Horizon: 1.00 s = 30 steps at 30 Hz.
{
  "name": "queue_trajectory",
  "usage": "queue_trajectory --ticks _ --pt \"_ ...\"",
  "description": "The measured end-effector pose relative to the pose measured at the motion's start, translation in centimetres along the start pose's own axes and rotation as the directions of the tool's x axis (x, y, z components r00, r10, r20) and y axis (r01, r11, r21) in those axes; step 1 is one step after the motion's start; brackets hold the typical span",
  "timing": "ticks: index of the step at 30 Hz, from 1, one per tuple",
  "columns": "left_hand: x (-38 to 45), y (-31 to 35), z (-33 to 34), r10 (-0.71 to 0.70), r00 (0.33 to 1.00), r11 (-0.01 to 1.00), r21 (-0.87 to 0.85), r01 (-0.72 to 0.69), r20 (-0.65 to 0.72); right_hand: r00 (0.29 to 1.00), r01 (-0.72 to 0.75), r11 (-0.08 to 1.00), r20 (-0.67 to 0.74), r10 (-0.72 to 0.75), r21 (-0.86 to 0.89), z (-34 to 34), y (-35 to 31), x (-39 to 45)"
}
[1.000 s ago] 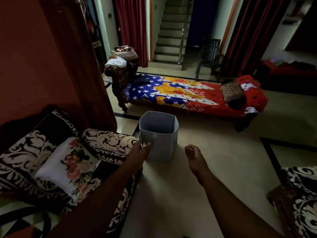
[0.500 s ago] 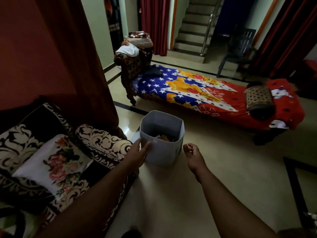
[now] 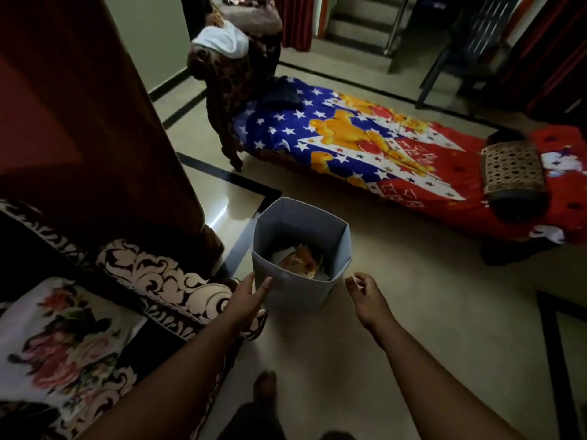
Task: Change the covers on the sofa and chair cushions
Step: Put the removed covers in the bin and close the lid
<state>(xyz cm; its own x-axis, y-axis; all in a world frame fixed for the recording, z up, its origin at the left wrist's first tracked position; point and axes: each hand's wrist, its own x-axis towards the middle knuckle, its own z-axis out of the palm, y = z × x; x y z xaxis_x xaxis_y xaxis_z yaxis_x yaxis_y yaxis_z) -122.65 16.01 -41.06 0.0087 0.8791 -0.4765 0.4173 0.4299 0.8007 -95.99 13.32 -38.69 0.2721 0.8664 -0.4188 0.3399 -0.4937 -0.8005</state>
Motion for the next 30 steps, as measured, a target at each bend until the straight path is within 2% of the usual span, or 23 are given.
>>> queue_trajectory --ticks 7,14,18,23,26,28,30 --pt "9.2 0.7 1.0 -0.099 0.994 0.995 0.024 0.098 0.034 0.993 -0.118 0.993 0.015 0.118 -0.007 1.3 1.3 9.7" --pt "17.8 0.3 4.8 -0.284 0.956 0.958 -0.013 0.285 0.072 0.971 -0.199 0.98 0.132 0.198 0.0 1.7 3.7 20.3" --pt "21.8 -1.2 7.6 -0.335 0.932 0.939 0.127 0.319 0.141 0.945 -0.262 0.965 0.193 0.263 -0.031 1.5 6.7 25.7" --pt "27.6 -4.0 9.6 -0.379 0.921 0.898 0.276 0.344 0.085 0.923 -0.315 0.942 0.193 0.332 -0.114 1.8 10.9 31.4" --pt "31.7 -6.2 10.3 -0.39 0.916 0.879 0.336 0.339 0.095 0.929 -0.3 0.941 0.175 0.325 -0.155 2.6 13.2 35.0" --pt "35.0 -7.7 10.5 -0.378 0.925 0.87 0.358 0.339 0.041 0.938 -0.288 0.944 0.154 0.312 -0.158 3.4 14.6 37.7" --pt "38.0 -8.7 10.3 -0.31 0.95 0.837 0.463 0.291 -0.036 0.946 -0.285 0.948 0.116 0.301 -0.139 4.0 15.6 40.3"
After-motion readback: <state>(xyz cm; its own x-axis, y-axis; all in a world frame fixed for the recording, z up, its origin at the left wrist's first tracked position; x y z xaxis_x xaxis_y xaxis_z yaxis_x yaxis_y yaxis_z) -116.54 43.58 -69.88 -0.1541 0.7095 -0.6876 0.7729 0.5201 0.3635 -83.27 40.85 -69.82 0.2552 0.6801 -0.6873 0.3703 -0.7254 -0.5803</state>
